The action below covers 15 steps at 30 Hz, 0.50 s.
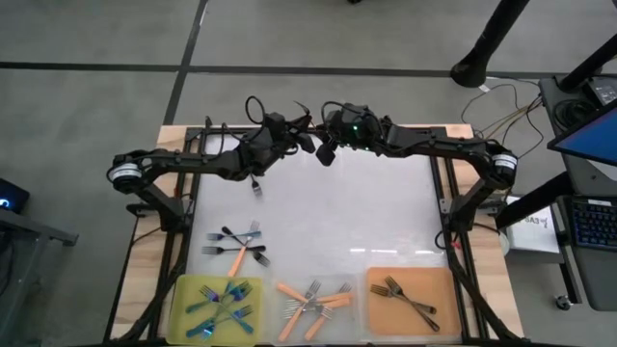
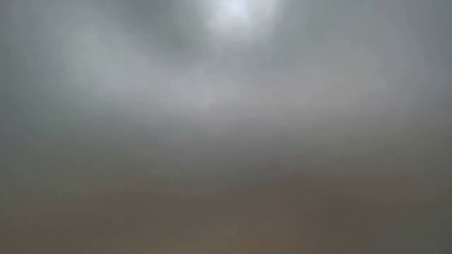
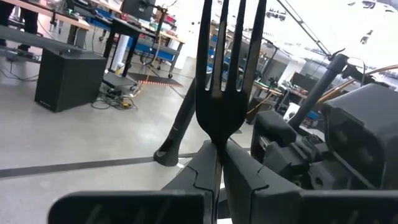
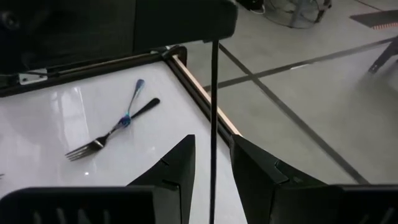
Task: Sort silverware by color (type)
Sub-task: Put the black fork into the orange bin
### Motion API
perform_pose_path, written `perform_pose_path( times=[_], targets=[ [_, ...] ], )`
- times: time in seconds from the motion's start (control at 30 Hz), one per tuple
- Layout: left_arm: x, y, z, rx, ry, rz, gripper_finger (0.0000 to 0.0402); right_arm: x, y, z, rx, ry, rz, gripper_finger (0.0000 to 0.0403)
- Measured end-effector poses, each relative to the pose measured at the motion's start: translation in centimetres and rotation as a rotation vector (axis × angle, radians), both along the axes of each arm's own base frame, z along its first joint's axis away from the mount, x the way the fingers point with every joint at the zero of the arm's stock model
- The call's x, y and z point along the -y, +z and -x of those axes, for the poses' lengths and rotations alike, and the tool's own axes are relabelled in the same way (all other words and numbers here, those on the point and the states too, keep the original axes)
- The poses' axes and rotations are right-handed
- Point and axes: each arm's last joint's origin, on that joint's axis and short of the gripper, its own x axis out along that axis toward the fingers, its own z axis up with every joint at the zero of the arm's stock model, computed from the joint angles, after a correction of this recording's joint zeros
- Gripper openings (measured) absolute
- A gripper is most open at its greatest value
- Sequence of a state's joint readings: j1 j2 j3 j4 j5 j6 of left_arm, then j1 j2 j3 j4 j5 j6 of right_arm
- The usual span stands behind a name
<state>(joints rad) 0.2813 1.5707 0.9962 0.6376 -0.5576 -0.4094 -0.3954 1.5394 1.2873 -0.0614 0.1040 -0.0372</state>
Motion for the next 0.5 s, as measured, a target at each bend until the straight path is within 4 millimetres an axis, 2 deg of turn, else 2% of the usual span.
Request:
perform_pose_path(
  times=[0.5],
  targets=[
    [0.08, -0.08, -0.06, -0.012, -0.028, -0.005, 0.0, -0.03, 0.45, -0.21, -0.012, 0.085, 0.123, 0.0091]
  ],
)
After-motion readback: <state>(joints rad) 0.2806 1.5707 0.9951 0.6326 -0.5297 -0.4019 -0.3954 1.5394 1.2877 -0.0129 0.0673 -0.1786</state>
